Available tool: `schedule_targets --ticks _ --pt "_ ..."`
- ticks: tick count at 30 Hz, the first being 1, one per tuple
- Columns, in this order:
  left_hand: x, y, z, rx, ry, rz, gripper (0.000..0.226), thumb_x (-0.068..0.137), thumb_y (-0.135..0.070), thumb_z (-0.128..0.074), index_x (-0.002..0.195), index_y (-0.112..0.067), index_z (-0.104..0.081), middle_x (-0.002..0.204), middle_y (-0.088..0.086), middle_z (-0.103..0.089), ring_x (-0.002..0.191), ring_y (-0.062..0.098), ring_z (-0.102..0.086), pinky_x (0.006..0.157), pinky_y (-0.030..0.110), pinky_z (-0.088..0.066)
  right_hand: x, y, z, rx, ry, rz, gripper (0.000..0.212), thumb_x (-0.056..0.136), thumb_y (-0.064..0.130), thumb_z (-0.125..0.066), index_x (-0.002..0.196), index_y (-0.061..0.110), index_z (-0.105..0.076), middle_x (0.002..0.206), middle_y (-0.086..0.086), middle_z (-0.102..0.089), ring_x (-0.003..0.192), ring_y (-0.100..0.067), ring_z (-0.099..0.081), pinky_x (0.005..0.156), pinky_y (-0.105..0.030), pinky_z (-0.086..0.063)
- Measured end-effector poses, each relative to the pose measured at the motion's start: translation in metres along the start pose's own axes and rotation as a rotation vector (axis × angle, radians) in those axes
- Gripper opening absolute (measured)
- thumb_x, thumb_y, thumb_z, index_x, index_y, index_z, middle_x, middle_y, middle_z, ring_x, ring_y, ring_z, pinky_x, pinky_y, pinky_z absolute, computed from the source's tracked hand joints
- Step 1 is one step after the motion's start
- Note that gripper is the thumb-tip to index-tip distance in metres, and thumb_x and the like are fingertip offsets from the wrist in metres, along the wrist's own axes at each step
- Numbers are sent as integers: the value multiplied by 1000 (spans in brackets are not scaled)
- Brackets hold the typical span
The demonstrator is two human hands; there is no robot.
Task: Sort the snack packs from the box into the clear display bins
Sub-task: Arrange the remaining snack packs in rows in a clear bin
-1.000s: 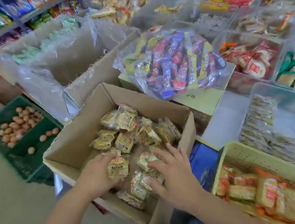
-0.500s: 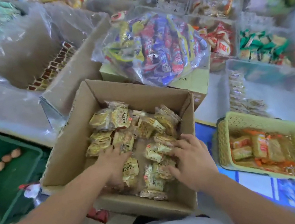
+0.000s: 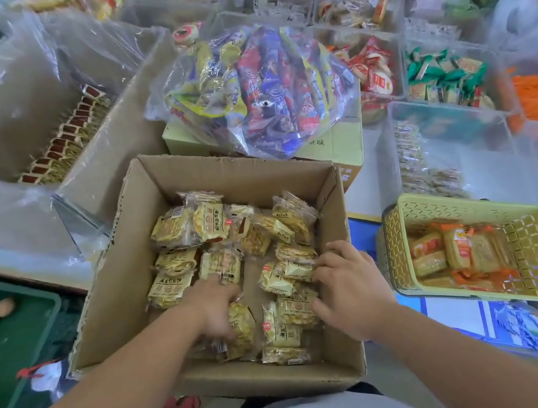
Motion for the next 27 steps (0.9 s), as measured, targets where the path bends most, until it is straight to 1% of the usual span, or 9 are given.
schedule_targets --ticks 6,10,13,14,17,20,22,24,27 --pt "-7 -6 -9 -204 118 -8 105 70 -30 -89 158 -31 -33 136 2 -60 105 20 -67 87 37 -61 -2 -1 2 -8 -21 8 49 82 64 -42 100 32 -74 108 17 -64 130 -19 -39 103 -45 -44" --pt "-19 -3 14 -226 -1 -10 83 69 -32 -85 145 -27 -53 102 -9 -64 86 13 -67 65 27 -57 0 0 1 -25 -13 25 52 83 65 -38 102 32 -73 109 17 -63 132 -19 -37 106 -44 -41" --pt "-41 12 38 -399 -137 33 89 68 -33 -85 149 -28 -49 119 -7 -63 91 10 -62 72 25 -53 0 0 2 -8 -14 28 54 83 67 -36 106 33 -71 112 16 -63 134 -19 -36 106 -45 -40" --pt "-51 17 46 -496 -201 52 90 67 -34 -86 149 -29 -50 122 -8 -62 91 8 -62 75 24 -53 -1 1 3 5 -5 31 55 84 69 -36 111 34 -69 116 17 -62 136 -19 -35 108 -45 -38" --pt "-86 24 61 -990 -456 115 78 66 -28 -92 136 -31 -58 107 -14 -65 76 5 -67 59 19 -51 -1 0 9 119 8 39 67 83 78 -34 136 42 -52 138 20 -50 145 -14 -23 119 -47 -22" --pt "-110 4 58 -1610 -580 101 74 72 -16 -91 138 -29 -58 114 2 -74 83 21 -75 66 41 -59 -4 2 34 407 -101 75 75 81 82 -42 148 49 -31 152 24 -34 151 -7 -9 124 -46 -8" --pt "-120 -27 57 -1910 -581 23 83 69 -15 -89 143 -27 -54 118 6 -76 93 28 -77 80 52 -60 -11 3 55 632 -180 170 86 78 81 -56 151 51 -21 156 26 -24 150 -2 -11 121 -38 -16" --pt "-128 -64 60 -2078 -584 -30 92 67 -14 -84 150 -23 -46 123 10 -75 97 27 -77 73 43 -60 -20 0 76 766 -192 323 99 74 76 -70 154 54 -15 162 24 -11 151 -2 -15 117 -33 -26" --pt "-132 -120 63 -2183 -598 -55 91 66 -5 -86 148 -18 -47 121 11 -75 97 26 -77 66 40 -62 -36 -15 99 683 -205 577 99 75 62 -77 154 54 -19 167 14 -1 149 -8 -27 109 -32 -42"
Point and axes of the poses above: each hand's wrist, its own x-axis towards the middle knuckle, its own z-axis out of the back of the hand, y = z × x, the point moved 7 cm from there along x, towards the middle knuckle
